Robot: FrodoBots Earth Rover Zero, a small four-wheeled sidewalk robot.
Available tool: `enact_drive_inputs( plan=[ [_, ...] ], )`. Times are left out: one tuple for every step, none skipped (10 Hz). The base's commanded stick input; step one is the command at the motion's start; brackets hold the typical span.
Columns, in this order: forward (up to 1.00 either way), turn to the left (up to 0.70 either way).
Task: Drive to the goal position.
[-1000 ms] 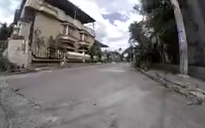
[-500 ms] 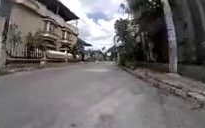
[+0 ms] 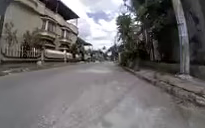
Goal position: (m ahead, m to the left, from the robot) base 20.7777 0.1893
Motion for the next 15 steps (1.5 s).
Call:
enact_drive_inputs(
  plan=[
    [1.0, 0.0],
    [1.0, 0.0],
    [1.0, -0.22],
    [1.0, -0.4],
    [1.0, -0.4],
    [1.0, -0.35],
    [1.0, -0.13],
    [1.0, -0.05],
    [1.0, 0.0],
    [1.0, 0.0],
    [1.0, 0.0],
    [1.0, 0.0],
    [1.0, 0.0],
    [1.0, 0.0],
    [1.0, 0.0]
  ],
)
